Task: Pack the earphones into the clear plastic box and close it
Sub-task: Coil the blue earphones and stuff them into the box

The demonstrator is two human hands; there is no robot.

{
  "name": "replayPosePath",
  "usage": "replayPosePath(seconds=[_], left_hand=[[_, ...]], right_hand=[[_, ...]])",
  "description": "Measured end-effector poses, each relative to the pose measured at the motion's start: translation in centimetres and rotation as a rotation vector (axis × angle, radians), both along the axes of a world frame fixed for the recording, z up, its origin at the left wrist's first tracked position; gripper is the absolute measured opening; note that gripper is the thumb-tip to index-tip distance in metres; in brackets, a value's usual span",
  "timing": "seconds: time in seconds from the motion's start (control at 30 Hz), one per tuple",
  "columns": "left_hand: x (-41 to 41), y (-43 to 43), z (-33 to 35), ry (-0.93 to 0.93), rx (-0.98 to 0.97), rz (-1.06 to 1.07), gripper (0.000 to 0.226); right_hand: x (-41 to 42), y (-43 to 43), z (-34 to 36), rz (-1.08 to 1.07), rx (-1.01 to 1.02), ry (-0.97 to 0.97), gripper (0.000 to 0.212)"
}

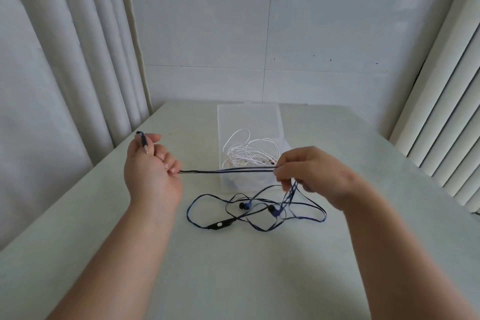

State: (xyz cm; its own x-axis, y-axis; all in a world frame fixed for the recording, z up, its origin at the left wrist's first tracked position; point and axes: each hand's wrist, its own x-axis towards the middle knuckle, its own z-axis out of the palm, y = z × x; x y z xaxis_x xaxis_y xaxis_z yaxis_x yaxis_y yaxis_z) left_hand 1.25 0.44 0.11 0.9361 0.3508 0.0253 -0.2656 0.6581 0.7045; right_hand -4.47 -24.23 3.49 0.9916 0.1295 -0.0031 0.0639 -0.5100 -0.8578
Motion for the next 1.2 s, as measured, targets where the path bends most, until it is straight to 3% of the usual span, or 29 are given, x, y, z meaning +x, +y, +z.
replayPosePath(seconds=[0.2, 0.33, 0.43, 0.57, 0.77, 0.93, 1.2], left_hand=[[0.1, -0.3, 0.1, 0.101, -0.012, 0.083, 0.025], [0.4, 0.3, -0.1, 0.162, 0.023, 0.145, 0.025], [0.5, 0.1, -0.2, 0.186, 0.101, 0.11, 0.027], [0.4, -0.4, -0.3, 0.179, 0.194, 0.134, 0.03], [-0.1, -0.6, 0.2, 0.189, 0.196, -0.11, 0.014], [-0.5, -0.8, 0.4, 0.189, 0.159, -0.319, 0.029], [-1.6, -1.8, 0.9, 0.042, 0.269, -0.445, 0.023]], right_hand=[[0.2, -0.2, 0.0, -0.134, 0.279, -0.25, 0.028], [0.3, -0.9, 0.2, -0.132, 0.686, -0.162, 0.04], [0.3, -0.8, 0.2, -0.089, 0.745, -0.103, 0.03], [0.2, -0.7, 0.4, -0.048, 0.996, -0.218, 0.017], [0.4, -0.3, 0.2, -0.219, 0.682, -0.286, 0.021], [0.5, -0.6, 0.3, -0.284, 0.655, -0.298, 0.018], [0.2, -0.1, 0.2, -0.292, 0.528, -0.276, 0.022]])
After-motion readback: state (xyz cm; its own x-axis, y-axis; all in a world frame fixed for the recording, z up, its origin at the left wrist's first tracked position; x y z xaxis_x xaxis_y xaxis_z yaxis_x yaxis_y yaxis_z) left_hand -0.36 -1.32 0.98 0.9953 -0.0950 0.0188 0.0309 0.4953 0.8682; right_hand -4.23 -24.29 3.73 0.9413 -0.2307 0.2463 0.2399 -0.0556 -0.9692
